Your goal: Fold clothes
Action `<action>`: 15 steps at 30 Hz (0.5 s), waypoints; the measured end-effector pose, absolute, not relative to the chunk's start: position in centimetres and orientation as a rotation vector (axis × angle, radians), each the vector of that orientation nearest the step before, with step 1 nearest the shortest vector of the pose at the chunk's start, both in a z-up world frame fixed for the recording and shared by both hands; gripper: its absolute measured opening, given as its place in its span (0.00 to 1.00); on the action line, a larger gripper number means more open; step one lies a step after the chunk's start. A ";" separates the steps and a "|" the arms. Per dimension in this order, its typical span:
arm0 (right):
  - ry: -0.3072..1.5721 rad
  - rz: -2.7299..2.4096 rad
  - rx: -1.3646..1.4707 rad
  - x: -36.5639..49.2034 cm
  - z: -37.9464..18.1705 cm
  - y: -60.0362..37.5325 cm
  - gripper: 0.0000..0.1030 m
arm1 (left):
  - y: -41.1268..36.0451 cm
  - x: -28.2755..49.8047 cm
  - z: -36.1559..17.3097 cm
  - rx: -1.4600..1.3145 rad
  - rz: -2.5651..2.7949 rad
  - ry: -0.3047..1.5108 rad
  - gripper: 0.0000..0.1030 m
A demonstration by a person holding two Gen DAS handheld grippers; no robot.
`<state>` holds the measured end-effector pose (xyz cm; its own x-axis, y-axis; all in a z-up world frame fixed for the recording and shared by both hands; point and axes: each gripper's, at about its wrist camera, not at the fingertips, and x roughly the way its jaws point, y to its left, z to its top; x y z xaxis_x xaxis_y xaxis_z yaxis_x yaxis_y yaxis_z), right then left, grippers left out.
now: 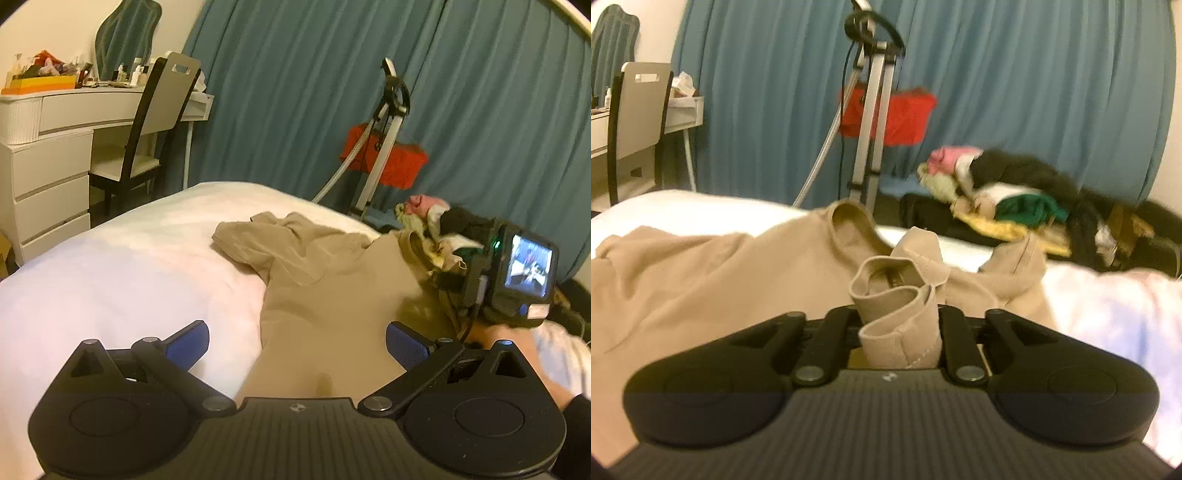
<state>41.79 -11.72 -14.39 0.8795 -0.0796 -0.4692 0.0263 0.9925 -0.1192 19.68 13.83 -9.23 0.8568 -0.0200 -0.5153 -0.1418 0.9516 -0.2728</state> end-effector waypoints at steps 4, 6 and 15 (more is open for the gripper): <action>0.482 0.028 -0.019 40.5 -13.0 -12.7 0.90 | 13.4 20.6 -9.8 -0.296 0.049 0.554 1.00; 0.464 0.051 0.018 38.6 -11.8 -13.2 0.90 | 13.1 20.6 -9.8 -0.285 0.042 0.550 1.00; 0.427 0.095 0.165 24.6 -8.0 -16.1 0.90 | 11.2 18.7 -8.8 -0.197 0.012 0.505 1.00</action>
